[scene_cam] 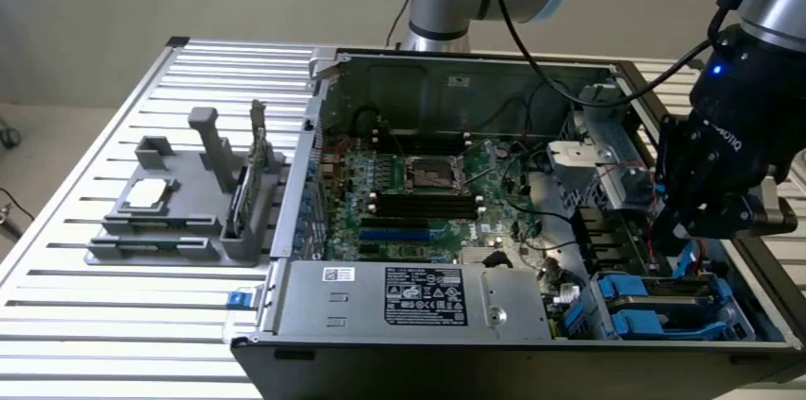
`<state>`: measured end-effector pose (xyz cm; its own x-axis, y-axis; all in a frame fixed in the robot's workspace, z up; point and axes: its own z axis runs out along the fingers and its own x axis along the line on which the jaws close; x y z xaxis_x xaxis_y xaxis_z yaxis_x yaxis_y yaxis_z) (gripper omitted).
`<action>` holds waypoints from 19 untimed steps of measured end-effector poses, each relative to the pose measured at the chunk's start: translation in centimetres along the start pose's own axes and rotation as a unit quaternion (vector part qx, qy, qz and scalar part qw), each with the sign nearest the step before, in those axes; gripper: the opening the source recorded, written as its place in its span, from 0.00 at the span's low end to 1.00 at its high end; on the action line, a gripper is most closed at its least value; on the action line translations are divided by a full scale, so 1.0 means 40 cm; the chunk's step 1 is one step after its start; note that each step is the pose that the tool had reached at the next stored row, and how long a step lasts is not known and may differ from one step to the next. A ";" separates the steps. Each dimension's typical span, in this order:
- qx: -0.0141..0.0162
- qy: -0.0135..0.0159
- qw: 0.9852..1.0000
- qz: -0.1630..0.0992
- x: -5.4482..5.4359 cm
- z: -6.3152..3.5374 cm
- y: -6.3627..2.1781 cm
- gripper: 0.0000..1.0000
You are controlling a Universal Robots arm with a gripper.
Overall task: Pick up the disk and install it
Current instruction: 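Insert the second disk wire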
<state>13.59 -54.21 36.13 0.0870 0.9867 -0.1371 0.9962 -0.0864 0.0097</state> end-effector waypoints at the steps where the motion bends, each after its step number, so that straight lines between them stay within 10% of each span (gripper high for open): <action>1: 0.000 0.000 1.000 0.000 0.000 0.000 -0.001 0.16; 11: 0.001 0.013 1.000 -0.001 -0.022 0.003 -0.003 0.16; 19: 0.001 0.015 1.000 -0.001 -0.036 0.010 -0.001 0.16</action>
<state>13.42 -55.67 35.94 0.0843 0.9906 -0.1077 0.9964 -0.0840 0.0072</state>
